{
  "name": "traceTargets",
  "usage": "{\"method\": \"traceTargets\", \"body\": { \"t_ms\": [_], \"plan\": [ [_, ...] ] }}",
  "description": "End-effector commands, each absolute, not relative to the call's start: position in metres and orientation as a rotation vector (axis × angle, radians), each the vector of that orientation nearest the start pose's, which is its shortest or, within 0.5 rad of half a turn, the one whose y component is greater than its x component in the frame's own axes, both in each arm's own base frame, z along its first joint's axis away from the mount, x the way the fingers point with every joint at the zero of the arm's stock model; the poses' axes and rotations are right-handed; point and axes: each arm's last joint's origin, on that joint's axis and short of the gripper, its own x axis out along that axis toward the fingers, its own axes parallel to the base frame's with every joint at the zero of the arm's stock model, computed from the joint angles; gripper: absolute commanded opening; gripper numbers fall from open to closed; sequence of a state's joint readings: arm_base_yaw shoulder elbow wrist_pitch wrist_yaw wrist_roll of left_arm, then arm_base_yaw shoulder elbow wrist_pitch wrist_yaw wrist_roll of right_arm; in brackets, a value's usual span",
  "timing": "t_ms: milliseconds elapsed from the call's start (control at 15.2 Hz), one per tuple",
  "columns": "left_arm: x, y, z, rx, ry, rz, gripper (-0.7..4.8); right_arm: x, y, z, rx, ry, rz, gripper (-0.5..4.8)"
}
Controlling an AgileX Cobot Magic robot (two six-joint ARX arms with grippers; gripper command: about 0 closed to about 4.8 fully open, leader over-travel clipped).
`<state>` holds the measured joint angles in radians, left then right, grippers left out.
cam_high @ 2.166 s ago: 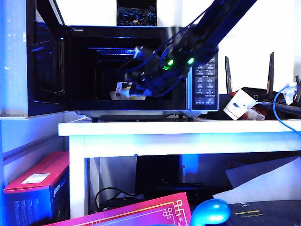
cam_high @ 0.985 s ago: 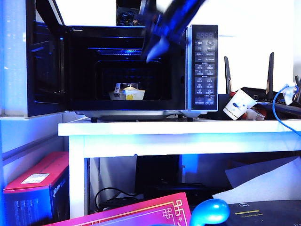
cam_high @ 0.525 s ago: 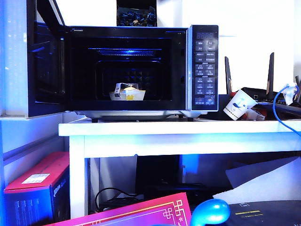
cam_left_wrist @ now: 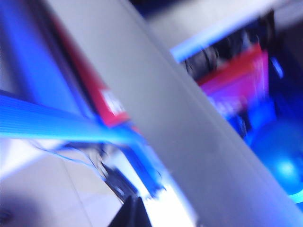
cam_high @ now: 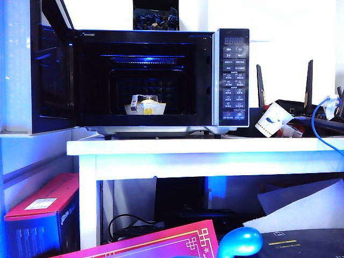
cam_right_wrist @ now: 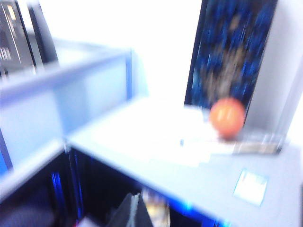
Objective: Open the microwave door, place the box of snacks from the top of the microwave inside, then close the microwave door.
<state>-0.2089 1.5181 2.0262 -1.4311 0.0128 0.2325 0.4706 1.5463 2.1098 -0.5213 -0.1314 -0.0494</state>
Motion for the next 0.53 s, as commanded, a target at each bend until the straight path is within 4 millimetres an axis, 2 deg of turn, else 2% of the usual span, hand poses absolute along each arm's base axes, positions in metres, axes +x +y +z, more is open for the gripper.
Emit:
{"method": "traceTargets", "body": {
  "t_ms": [66,394,525],
  "plan": [
    [0.258,-0.058,0.447,0.263,0.935,-0.418,-0.06,0.240,0.127,0.564,-0.030,-0.120,0.601,-0.05],
    [0.278,-0.073,0.447,0.170,0.794,-0.655,-0.06,0.236,0.125,0.568,-0.026,-0.140,0.604,-0.05],
    [0.285,-0.082,0.447,0.185,0.740,-0.716,-0.06,0.236,0.125,0.570,-0.022,-0.167,0.603,-0.05]
  ]
}}
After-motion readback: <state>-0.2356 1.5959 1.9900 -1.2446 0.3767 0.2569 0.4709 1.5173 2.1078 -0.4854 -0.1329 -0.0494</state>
